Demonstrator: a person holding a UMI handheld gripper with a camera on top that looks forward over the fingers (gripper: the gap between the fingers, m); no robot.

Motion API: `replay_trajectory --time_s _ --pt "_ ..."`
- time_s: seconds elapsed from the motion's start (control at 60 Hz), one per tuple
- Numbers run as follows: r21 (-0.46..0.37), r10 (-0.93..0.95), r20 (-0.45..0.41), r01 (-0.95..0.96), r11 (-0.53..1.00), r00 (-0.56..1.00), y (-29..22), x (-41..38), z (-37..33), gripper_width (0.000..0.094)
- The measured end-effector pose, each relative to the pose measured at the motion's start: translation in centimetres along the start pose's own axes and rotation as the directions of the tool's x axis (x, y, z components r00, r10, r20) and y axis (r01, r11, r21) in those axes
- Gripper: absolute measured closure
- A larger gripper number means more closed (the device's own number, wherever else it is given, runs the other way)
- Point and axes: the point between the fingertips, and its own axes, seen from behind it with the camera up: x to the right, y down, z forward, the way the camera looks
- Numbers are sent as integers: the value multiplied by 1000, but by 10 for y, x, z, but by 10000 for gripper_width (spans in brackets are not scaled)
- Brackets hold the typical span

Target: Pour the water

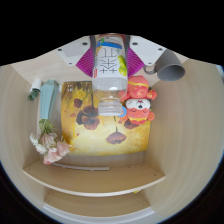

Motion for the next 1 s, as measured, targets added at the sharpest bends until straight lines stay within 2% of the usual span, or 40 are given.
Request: replay_trajectory --time_s 0.15,0.35,0.533,0.6,0.667,0.867,1.0 --pt "-19 -6 9 7 1000 1000 22 -7 6 541" --pt "-9 9 -4 -9 1000 1000 22 -5 5 531" --pt "-42 -2 -14 2 999 1000 26 -5 5 387" --pt "-92 1 -25 -3 996 1000 35 0 -1 253" --pt "-104 13 -38 -17 994 999 38 1 -8 139" --pt "-135 56 -53 -63 989 997 47 5 -60 89" --pt "-165 87 -88 -101 981 992 54 16 -103 88"
